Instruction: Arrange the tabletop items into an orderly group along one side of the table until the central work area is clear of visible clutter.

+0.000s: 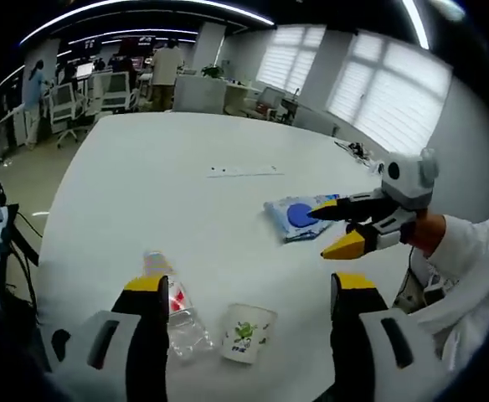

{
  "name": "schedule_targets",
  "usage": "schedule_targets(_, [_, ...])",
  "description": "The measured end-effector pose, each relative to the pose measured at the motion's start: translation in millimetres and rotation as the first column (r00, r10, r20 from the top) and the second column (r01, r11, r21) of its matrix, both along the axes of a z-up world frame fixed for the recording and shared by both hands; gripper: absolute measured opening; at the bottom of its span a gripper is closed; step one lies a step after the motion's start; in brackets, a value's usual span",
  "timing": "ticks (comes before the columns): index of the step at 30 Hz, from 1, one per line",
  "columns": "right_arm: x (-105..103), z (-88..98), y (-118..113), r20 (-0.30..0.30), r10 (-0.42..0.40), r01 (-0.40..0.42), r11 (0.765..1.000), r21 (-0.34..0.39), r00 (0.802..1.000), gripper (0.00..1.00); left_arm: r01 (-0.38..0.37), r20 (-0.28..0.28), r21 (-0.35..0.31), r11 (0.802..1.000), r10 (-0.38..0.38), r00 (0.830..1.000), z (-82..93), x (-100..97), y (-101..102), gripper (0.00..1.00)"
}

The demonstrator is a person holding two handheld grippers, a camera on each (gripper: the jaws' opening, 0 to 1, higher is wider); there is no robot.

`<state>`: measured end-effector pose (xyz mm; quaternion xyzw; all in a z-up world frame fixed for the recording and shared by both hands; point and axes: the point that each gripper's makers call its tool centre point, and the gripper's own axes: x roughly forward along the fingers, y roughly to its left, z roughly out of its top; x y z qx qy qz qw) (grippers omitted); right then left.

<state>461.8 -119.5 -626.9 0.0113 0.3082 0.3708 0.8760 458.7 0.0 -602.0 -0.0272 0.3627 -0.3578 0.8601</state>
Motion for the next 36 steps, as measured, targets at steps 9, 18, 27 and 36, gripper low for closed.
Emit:
schedule_targets(9, [-7,-18.1,29,-0.053,0.086,-0.085,0.996,0.025,0.995,0.51,0.002,-0.011,-0.052,0.999,-0.002,1.000,-7.8,-13.0,18,0.87])
schedule_targets(18, [-13,-40.7,49,-0.134,0.141,-0.132,0.989,0.070,0.981,0.49,-0.022,-0.041,-0.095,0.995,0.019,0.999,-18.6,-23.5,36,0.89])
schedule_targets(27, [-29,-58.9,70,-0.212,0.257,-0.235,0.964,0.124,0.943,0.38,-0.045,-0.069,-0.136,0.990,0.036,0.997,-28.6,-33.7,48,0.91])
schedule_targets(36, [-39,-75.6,81,-0.281,0.338,-0.302,0.939,0.164,0.898,0.31,-0.054,-0.087,-0.179,0.982,0.039,0.995,-34.4,-41.9,50,0.92])
